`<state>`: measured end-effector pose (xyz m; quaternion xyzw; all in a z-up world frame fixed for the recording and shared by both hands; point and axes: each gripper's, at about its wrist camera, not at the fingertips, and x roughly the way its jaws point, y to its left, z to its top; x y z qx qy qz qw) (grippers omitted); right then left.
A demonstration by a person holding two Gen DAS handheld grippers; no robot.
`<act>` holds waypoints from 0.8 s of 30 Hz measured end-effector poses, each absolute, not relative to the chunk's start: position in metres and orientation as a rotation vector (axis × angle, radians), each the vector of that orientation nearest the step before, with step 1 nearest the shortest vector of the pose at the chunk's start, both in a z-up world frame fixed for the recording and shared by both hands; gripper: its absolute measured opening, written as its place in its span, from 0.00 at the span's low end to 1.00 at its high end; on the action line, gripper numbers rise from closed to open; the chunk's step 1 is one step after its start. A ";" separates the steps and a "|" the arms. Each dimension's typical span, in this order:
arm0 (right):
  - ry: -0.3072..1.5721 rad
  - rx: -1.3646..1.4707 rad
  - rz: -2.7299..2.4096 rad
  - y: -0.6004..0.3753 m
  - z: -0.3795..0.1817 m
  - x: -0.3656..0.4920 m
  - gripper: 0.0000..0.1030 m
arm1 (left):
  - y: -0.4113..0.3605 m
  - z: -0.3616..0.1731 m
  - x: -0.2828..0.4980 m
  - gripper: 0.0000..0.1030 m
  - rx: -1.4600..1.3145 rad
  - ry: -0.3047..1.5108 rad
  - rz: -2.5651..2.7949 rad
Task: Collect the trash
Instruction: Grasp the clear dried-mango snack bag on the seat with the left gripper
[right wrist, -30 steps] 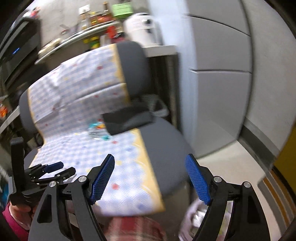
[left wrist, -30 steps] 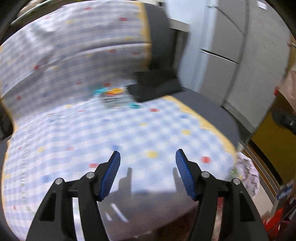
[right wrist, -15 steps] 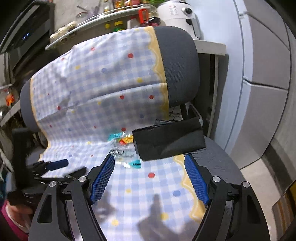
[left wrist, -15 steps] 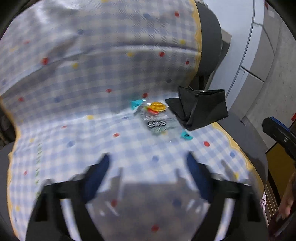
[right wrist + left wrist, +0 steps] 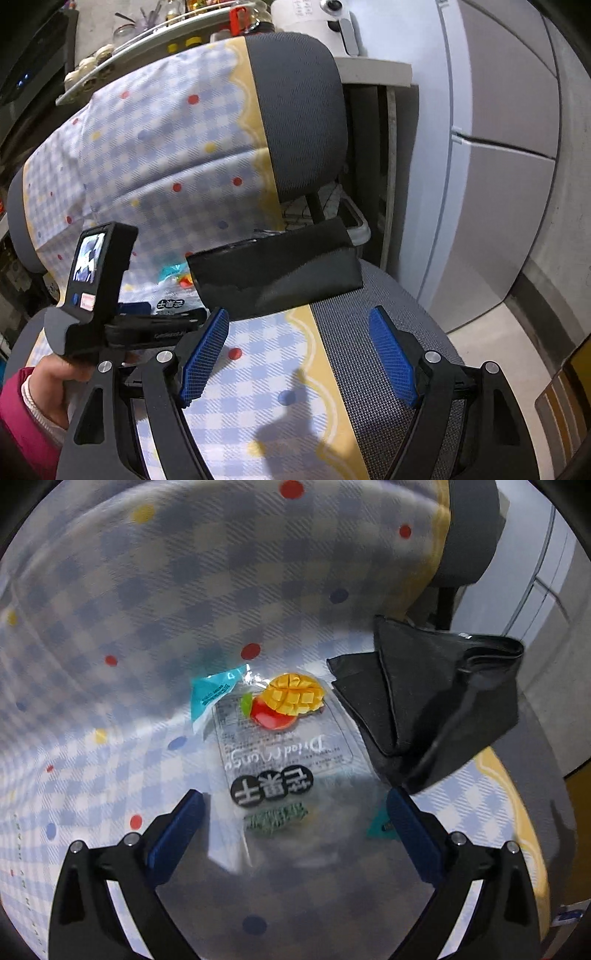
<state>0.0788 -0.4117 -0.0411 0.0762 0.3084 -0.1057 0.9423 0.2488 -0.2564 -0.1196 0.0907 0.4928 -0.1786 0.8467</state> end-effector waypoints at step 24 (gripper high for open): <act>0.660 0.165 -0.134 -0.384 -0.045 0.094 0.77 | -0.133 -0.054 0.165 0.00 0.026 0.815 -0.331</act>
